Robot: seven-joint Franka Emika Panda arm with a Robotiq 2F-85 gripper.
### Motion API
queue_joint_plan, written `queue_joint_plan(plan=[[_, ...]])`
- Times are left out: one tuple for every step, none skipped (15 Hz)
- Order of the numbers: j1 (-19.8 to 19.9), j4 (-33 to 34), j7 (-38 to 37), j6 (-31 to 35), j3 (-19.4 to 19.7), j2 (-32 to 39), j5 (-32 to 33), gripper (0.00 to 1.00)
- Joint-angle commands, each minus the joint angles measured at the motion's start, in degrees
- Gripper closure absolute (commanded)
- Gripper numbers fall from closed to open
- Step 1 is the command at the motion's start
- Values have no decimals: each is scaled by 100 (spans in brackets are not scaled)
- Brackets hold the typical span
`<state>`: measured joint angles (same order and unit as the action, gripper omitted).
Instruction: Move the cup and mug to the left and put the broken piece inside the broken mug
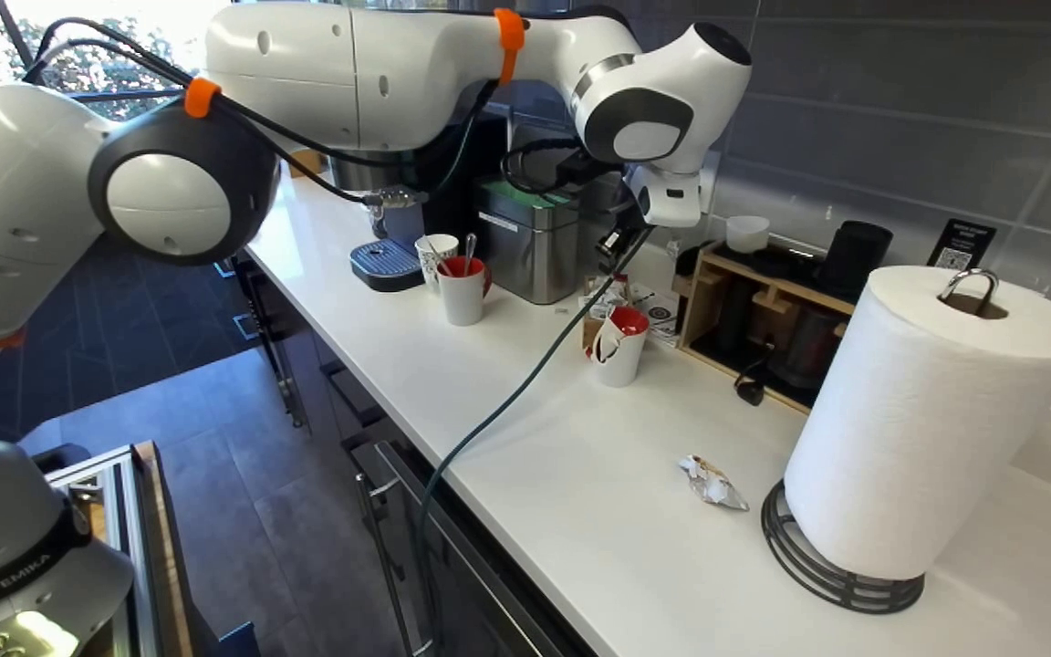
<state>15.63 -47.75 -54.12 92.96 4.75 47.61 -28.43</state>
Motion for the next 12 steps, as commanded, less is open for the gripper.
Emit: queue_joint_plan(plan=[[-115, 204, -658, -13, 195, 239, 206, 97], [-100, 220, -780, -31, 213, 266, 201, 97], [-78, 223, -895, -25, 228, 291, 175, 97], [-66, 230, -999, -25, 248, 312, 162, 97], [-47, 238, -1108, -42, 268, 338, 146, 97], [-31, 243, -1210, -84, 287, 361, 142, 97], [-39, 221, -1301, -127, 322, 378, 174, 97], [-48, 184, -1375, -115, 347, 389, 185, 97], [-58, 164, -1414, -94, 363, 415, 187, 97], [-76, 132, -1448, -44, 376, 430, 187, 97], [-91, 114, -1474, 10, 384, 452, 189, 97], [-96, 105, -1484, 44, 379, 471, 176, 97]])
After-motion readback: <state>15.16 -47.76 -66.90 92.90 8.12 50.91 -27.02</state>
